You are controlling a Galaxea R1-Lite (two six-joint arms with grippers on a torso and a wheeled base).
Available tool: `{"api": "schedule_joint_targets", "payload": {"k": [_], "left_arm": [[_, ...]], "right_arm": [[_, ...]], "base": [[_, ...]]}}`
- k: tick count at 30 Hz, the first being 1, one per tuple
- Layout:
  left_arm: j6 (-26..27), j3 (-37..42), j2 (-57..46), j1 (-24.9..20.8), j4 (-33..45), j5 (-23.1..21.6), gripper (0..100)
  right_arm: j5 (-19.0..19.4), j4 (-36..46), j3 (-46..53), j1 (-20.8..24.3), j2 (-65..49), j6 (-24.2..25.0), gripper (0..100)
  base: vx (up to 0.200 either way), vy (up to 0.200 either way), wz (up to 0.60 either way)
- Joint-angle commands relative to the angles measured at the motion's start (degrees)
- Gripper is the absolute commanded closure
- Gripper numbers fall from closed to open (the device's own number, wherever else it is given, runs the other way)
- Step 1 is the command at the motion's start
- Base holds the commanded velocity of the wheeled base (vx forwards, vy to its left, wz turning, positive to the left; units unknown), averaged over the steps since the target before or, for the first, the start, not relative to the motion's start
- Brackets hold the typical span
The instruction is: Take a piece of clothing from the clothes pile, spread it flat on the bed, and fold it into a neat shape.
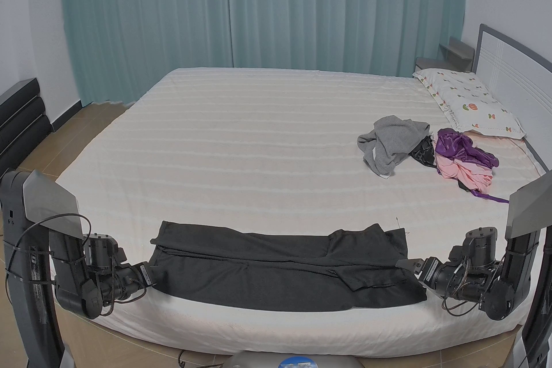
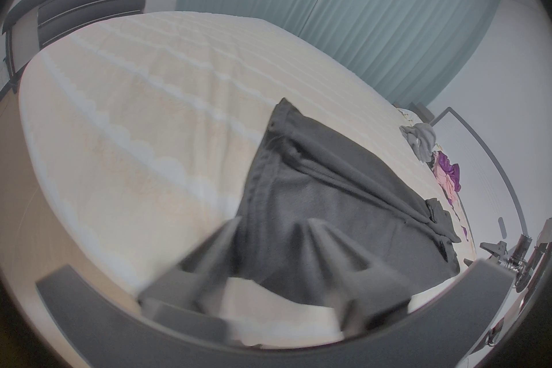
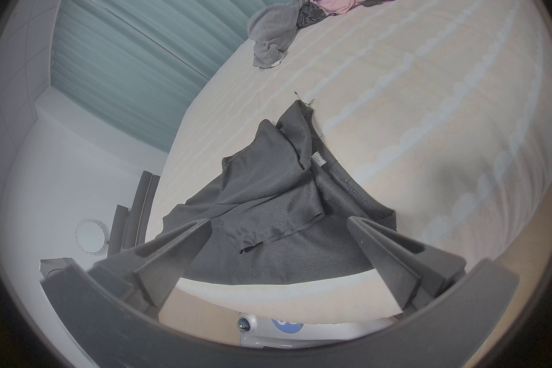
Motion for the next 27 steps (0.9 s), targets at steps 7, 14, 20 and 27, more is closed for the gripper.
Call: {"api": "schedule_joint_targets", "payload": {"k": [7,14,20,27], "left_arm": [[0.63,4.7,-0.04,2.6,-0.13,0.12,100],[4.23,6.46,-0.83,3.66,-0.21,0.2,100],[4.23,6.2,-0.92,4.01,-0.21,0.47,100],[4.06,6.2,-2.41,5.06,-0.57,0.38,100]], "right_arm": [[0.1,-0.01,0.04,-0.5,0.86,0.0,0],[0.1,-0.01,0.3,-0.5,0.95,0.0,0],[0.1,-0.01,0.39,-0.5,1.03,0.0,0],[-0.25,-0.1,1.09,-0.58,0.77,-0.09,0]], "base": [[0.0,0.0,0.0],[0.0,0.0,0.0],[0.0,0.0,0.0],[0.0,0.0,0.0]]}}
